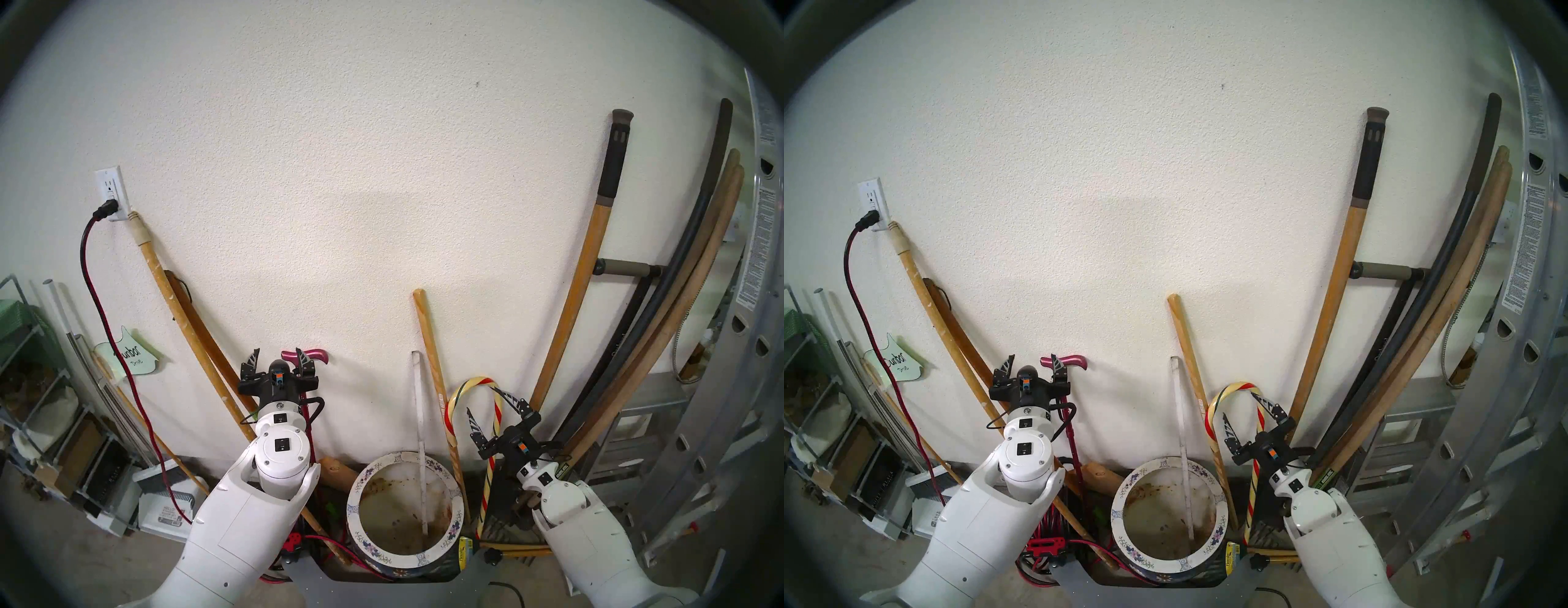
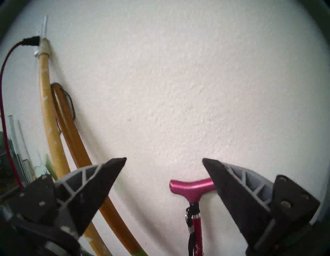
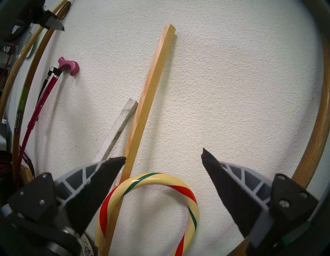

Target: Take wooden sticks or brooms out of the pot

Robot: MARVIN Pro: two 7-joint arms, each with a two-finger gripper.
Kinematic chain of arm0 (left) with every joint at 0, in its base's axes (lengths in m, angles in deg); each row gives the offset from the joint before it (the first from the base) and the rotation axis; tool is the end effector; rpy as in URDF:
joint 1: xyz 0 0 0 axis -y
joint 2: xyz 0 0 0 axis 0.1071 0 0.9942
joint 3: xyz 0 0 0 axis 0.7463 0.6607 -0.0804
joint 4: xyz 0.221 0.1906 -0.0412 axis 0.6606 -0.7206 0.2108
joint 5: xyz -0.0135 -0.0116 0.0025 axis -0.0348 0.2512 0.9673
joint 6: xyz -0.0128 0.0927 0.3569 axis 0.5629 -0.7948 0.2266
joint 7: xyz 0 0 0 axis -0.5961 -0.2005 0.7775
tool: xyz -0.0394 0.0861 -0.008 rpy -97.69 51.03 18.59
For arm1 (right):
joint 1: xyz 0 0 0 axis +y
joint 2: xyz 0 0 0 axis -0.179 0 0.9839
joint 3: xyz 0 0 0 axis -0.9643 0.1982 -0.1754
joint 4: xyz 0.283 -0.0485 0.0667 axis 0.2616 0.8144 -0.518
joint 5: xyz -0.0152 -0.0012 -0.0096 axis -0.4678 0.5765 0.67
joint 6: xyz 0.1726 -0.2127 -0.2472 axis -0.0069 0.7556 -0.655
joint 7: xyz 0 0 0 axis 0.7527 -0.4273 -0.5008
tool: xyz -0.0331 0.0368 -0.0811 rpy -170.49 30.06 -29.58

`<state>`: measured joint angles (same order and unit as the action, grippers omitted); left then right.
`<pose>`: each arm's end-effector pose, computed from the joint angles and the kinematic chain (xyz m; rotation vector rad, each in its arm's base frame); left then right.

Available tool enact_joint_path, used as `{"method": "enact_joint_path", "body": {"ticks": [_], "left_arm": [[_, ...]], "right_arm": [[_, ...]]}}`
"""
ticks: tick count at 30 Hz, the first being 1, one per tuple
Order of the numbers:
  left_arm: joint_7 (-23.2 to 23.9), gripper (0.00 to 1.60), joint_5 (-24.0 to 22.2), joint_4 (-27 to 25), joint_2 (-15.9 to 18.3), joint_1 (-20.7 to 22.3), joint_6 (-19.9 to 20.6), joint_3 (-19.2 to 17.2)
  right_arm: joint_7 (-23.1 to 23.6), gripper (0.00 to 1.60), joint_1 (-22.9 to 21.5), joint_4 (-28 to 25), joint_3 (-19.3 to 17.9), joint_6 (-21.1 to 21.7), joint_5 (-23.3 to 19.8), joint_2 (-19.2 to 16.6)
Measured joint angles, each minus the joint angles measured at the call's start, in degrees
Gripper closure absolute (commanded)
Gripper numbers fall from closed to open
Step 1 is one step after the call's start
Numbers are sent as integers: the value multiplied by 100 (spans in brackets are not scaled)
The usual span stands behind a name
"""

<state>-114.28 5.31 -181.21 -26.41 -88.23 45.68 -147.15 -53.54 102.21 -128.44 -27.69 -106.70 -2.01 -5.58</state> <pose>0.4363 -0.0024 -0.3207 -1.9033 -0.1456 -1.9848 0.4152 -0.0645 -0.4643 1.8911 0.9499 2.1874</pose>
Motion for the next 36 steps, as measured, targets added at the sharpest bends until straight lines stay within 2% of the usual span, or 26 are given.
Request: {"method": "enact_joint_path", "body": {"ticks": [9, 16, 29, 36], "left_arm": [[-427, 0, 428, -771, 150, -542, -468, 93], [-513, 0, 522, -791, 241, -723, -917, 143], [-573, 0, 556, -788, 315, -800, -1076, 151], [-588, 0, 549, -788, 336, -807, -1091, 161]], "right_arm": [[0, 0, 0, -1, 0, 0, 0, 0], [2, 0, 0, -2, 0, 1, -3, 0], [8, 0, 25, -59, -19, 136, -38, 0], [279, 0, 48, -58, -10, 286, -214, -39]]}}
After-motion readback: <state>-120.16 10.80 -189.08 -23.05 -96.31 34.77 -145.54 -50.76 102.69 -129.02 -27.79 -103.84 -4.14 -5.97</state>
